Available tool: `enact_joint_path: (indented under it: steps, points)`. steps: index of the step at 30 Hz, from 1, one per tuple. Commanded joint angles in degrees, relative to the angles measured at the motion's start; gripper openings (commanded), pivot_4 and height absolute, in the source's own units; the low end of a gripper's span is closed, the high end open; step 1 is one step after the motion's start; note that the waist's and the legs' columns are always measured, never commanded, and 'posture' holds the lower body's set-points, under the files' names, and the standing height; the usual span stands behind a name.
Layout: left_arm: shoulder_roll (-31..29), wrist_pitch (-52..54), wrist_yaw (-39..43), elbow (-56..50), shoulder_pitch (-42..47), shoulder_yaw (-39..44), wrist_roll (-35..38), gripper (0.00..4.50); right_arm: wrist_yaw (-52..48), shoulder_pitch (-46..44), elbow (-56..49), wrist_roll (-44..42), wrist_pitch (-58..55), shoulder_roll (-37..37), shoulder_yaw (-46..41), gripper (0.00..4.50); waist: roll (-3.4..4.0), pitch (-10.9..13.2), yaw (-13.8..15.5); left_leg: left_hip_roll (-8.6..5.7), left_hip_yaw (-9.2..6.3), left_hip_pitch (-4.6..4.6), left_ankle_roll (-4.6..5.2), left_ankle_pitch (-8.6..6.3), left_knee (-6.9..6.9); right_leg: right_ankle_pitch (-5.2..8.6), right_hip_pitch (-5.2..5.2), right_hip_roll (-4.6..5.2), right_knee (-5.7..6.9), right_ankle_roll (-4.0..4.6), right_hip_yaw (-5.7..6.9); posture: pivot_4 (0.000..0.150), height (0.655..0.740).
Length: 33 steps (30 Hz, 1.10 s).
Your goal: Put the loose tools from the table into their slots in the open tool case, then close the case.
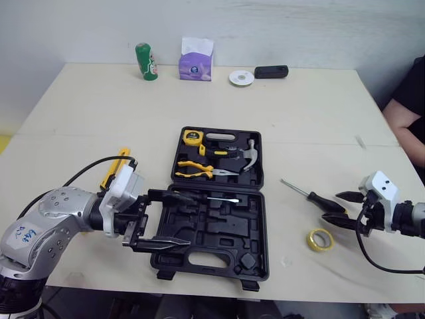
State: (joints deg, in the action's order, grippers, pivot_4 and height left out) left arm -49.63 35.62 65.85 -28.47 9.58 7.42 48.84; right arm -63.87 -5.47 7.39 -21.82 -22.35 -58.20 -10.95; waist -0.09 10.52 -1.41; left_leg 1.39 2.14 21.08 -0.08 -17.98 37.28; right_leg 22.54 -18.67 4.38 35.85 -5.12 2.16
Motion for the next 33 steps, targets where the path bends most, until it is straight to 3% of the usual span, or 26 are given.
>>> enact_joint_path:
  steps: [1,2,5,10,15,20,26,33]
  points:
    - [-0.4,-0.4,0.1,-1.3,-0.2,0.4,-0.1,4.46,-0.6,0.3,0.4,1.5,2.4,0.4,0.4,4.50,0.00,0.0,0.0,0.00,0.00,0.00,0.00,0.00,0.01,0.00,0.00,0.00,0.01,0.00,0.00,0.150,0.7400]
    - [-0.2,-0.5,0.0,-1.4,-0.2,0.5,-0.1,4.46,-0.8,0.5,0.4,1.5,2.7,0.6,0.5,4.50,0.00,0.0,0.0,0.00,-0.01,-0.01,0.00,0.01,0.01,0.00,0.00,0.00,0.02,0.00,0.00,0.150,0.7400]
    - [0.0,-0.9,-0.2,-1.4,-0.2,0.5,-0.4,4.50,-0.7,1.0,0.6,1.8,3.7,1.0,0.1,3.59,0.00,0.0,0.0,0.00,0.00,-0.01,0.00,0.02,0.04,0.00,0.01,0.00,0.04,-0.01,-0.01,0.150,0.7400]
    - [1.2,-3.0,0.0,-1.3,-0.2,0.7,-1.3,4.50,-0.2,1.4,1.0,2.0,5.9,1.5,-0.4,1.02,0.00,0.0,0.0,0.00,0.00,-0.01,0.00,0.02,0.04,-0.01,0.01,0.00,0.03,-0.02,-0.01,0.150,0.7400]
    - [6.0,-9.8,0.0,-0.3,0.8,1.2,-3.3,4.50,0.6,1.4,1.3,2.1,7.4,1.7,-1.1,0.92,-0.01,0.0,0.0,0.00,0.00,0.00,-0.01,0.03,0.08,-0.02,0.02,-0.01,0.04,-0.04,0.00,0.150,0.7400]
    - [5.5,-9.3,1.4,1.1,1.8,0.1,-3.5,4.50,0.8,1.7,-0.4,1.2,7.7,0.7,-3.1,0.92,-0.01,0.0,0.0,0.00,0.00,-0.02,-0.02,0.08,0.09,-0.03,0.02,-0.03,0.10,-0.06,-0.02,0.150,0.7400]
    - [5.4,-8.7,1.0,5.4,4.7,0.5,-4.2,4.50,1.7,0.6,-10.6,-0.4,3.3,-1.2,-5.6,0.92,0.02,0.0,0.0,-0.01,0.00,-0.01,-0.02,0.08,0.08,-0.04,0.01,-0.03,0.09,-0.06,-0.01,0.150,0.7400]
    - [3.4,-15.4,5.9,11.8,2.2,0.8,-10.5,4.50,6.8,-8.1,-29.0,-6.4,-20.7,-4.8,-0.5,0.92,0.12,0.1,-0.1,0.02,-0.02,0.06,-0.08,0.12,-0.01,-0.04,-0.14,-0.05,0.10,-0.06,-0.04,0.150,0.7400]
